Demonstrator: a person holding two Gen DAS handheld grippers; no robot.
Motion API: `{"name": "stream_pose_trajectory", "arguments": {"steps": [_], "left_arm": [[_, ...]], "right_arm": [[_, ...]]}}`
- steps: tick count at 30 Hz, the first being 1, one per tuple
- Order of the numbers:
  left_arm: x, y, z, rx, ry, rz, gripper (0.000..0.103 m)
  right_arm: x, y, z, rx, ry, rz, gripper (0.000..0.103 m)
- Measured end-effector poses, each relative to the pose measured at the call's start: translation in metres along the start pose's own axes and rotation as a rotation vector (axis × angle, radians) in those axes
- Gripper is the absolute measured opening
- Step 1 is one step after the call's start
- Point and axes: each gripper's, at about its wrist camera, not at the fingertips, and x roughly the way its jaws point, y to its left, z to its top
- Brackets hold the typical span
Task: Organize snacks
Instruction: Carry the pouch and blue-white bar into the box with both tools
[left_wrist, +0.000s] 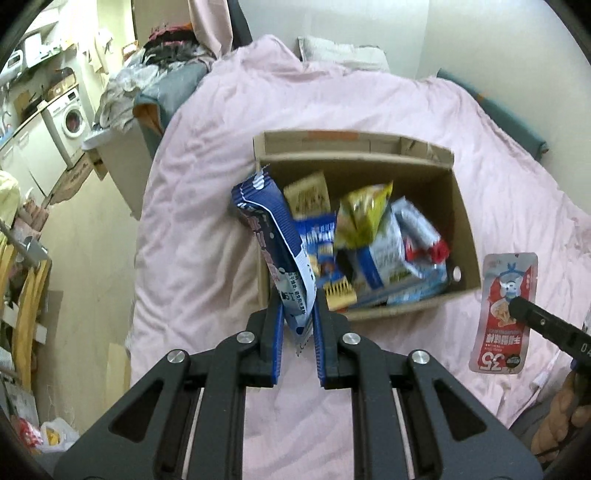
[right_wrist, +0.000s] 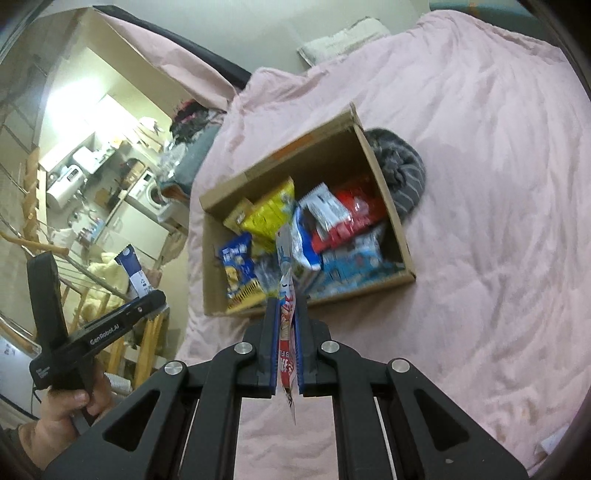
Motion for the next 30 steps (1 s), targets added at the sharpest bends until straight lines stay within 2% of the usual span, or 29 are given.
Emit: {"name": "stream_pose_trajectory", "arguments": {"steps": [7,16,26,30], "left_arm": [[0.013,0.004,0.026,-0.01,-0.027,-0.016,0.011],[0.033,-0.004,0.044,0.012,-0.055,-0.074,0.011],[0.068,-0.02,0.042,0.084,-0.041,-0.077,0.012],[0.076,-0.029,0.036,0.133,-0.042,-0.073,0.012]], "right_arm": [[0.004,0.002,0.023,-0.01,-0.049,0.01,0.007],[0.023,0.002,0.042,-0.015,-0.05,0.005,0.007],[0.064,-0.002,0.069,-0.059,-0.025,-0.066,0.007],[0.079,-0.011,0.073,-0.034,-0.008,-0.082,0.007]]}}
